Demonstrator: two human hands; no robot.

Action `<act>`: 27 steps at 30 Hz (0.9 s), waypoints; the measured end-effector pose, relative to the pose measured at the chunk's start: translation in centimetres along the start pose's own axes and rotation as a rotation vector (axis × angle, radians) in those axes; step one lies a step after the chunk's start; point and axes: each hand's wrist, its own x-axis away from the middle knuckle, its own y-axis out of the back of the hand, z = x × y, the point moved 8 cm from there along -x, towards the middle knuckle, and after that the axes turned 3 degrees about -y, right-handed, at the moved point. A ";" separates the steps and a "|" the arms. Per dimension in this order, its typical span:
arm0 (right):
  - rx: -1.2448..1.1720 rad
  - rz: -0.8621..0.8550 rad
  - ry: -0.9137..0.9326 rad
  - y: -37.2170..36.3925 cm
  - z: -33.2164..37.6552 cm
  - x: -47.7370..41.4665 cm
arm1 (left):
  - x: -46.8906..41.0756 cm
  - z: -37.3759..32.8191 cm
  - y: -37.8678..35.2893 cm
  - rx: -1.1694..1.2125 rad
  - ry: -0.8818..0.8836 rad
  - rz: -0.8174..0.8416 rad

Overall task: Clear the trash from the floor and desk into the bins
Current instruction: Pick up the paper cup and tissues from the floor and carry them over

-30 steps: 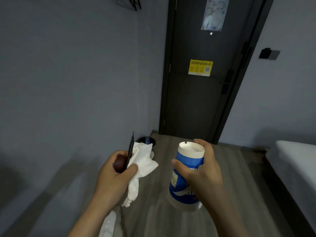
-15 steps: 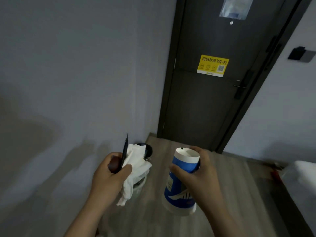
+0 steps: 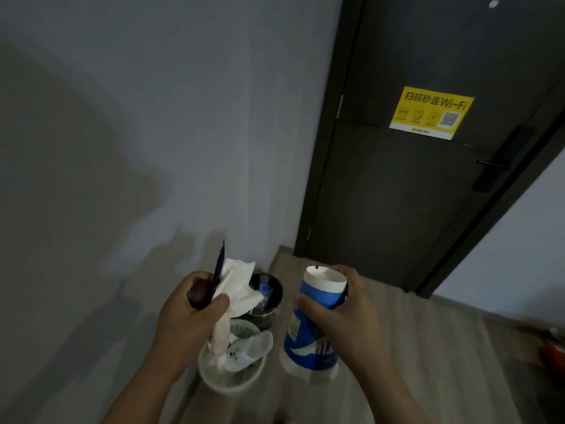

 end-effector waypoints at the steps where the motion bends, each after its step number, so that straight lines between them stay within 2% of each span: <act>1: 0.001 0.016 0.006 -0.3 -0.3 -2.2 | -1.5 0.2 -0.8 -0.010 0.004 -0.009; 8: 0.011 0.179 -0.040 -3.0 -2.6 -16.4 | -11.0 2.0 -5.8 -0.112 0.098 -0.076; 13: 0.031 0.304 -0.045 -6.7 -5.9 -23.0 | -15.9 7.2 -7.7 -0.207 0.218 -0.071; 18: 0.069 0.412 -0.100 -11.6 -11.0 -26.9 | -18.6 16.0 -8.7 -0.305 0.357 -0.047; 22: 0.113 0.483 -0.184 -15.8 -16.5 -28.4 | -19.9 25.1 -10.1 -0.463 0.510 0.031; 27: 0.136 0.537 -0.333 -20.5 -24.9 -28.7 | -20.6 36.5 -12.4 -0.527 0.688 0.138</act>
